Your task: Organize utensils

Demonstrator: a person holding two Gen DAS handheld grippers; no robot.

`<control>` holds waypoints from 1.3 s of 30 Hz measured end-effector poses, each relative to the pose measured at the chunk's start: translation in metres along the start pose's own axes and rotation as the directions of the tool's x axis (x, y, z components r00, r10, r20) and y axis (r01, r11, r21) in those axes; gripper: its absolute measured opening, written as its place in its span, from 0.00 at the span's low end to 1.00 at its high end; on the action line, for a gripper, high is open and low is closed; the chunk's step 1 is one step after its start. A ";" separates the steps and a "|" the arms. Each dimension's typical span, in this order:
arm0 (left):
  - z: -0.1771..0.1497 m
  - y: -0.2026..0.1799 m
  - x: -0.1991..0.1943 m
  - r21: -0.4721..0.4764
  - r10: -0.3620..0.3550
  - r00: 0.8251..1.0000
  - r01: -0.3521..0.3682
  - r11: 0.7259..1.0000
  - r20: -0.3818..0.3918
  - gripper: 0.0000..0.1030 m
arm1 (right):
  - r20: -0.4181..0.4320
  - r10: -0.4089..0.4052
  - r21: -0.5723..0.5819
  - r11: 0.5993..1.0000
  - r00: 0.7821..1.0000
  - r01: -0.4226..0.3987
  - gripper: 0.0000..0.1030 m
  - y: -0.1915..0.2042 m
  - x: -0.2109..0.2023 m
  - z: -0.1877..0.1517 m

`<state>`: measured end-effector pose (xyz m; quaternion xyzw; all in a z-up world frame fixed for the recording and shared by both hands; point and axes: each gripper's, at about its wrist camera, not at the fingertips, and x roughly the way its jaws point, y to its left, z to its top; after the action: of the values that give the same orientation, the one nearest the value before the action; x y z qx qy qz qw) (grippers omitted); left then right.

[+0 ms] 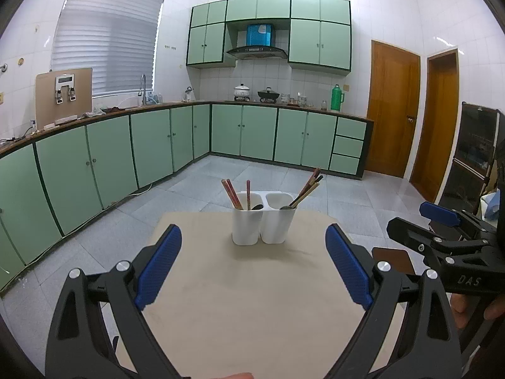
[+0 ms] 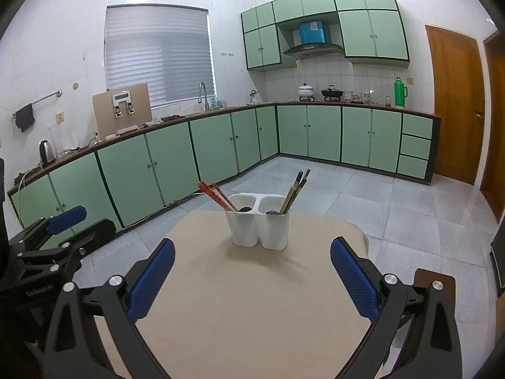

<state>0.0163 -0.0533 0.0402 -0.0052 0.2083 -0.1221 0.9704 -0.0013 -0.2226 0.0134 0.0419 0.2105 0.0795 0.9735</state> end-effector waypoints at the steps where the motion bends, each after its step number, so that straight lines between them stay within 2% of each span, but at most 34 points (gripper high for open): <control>1: 0.000 0.000 0.000 0.000 0.000 1.000 0.000 1.000 0.000 0.87 | 0.000 0.000 0.001 1.000 1.000 0.000 0.94 0.000 0.000 0.000; 39: 0.004 0.001 -0.004 0.000 0.006 1.000 -0.006 1.000 0.000 0.87 | 0.000 0.001 0.000 1.000 1.000 -0.001 0.94 -0.001 0.000 0.000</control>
<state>0.0141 -0.0515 0.0457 -0.0044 0.2082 -0.1192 0.9708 -0.0015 -0.2240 0.0130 0.0421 0.2107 0.0799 0.9734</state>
